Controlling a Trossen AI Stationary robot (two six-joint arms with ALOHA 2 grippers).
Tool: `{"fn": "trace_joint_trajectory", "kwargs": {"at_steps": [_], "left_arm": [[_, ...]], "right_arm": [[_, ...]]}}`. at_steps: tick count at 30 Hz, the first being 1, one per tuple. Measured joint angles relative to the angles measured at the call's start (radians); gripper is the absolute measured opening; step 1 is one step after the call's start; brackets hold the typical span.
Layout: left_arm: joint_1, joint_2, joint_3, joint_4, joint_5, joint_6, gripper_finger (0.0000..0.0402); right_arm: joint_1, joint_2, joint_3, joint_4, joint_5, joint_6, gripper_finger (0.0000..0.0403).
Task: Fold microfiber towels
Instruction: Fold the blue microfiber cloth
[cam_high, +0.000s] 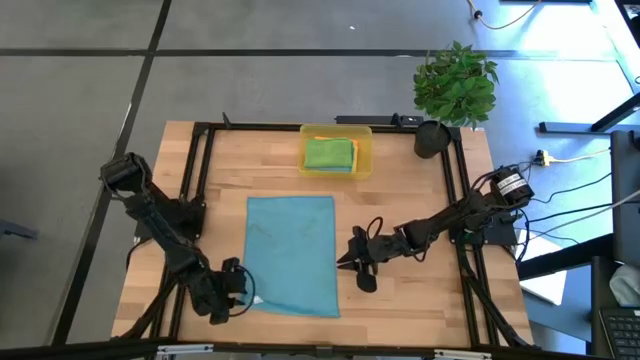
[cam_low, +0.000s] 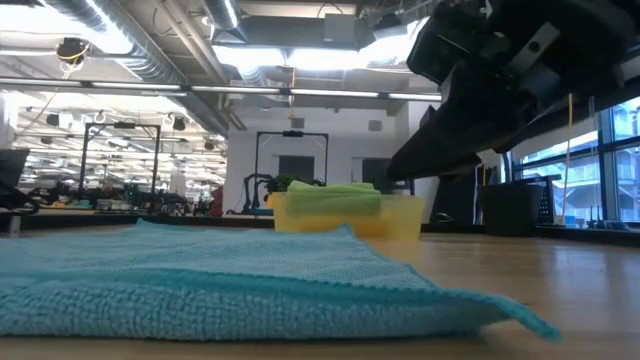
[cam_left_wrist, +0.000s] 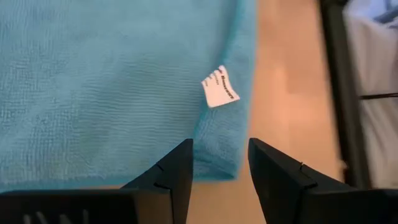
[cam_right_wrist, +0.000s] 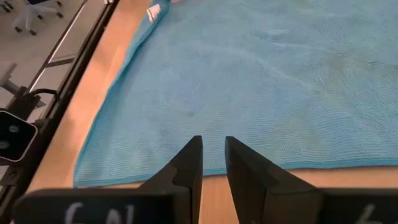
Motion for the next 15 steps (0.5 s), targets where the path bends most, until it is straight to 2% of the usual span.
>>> {"fn": "trace_joint_trajectory", "kwargs": {"at_steps": [2,5,9,12,15], "left_arm": [[-0.027,-0.033,0.0,-0.013,-0.031,-0.005,0.0144],[-0.078,-0.106,-0.021,-0.033,-0.14,-0.024,0.0144],[-0.125,-0.176,-0.123,-0.016,-0.225,-0.171,0.0144],[-0.134,-0.18,-0.221,0.129,-0.229,-0.267,0.0144],[-0.134,-0.17,-0.305,0.339,-0.23,-0.279,0.0144]], "right_arm": [[0.0,0.0,0.0,0.0,0.0,-0.002,0.0071],[0.0,0.0,0.0,0.001,0.0,-0.019,0.0071],[0.0,0.0,0.0,0.0,0.0,-0.021,0.0071],[0.0,0.0,0.0,0.0,0.0,-0.023,0.0071],[0.0,0.0,0.0,0.0,0.004,-0.023,0.0071]]}}
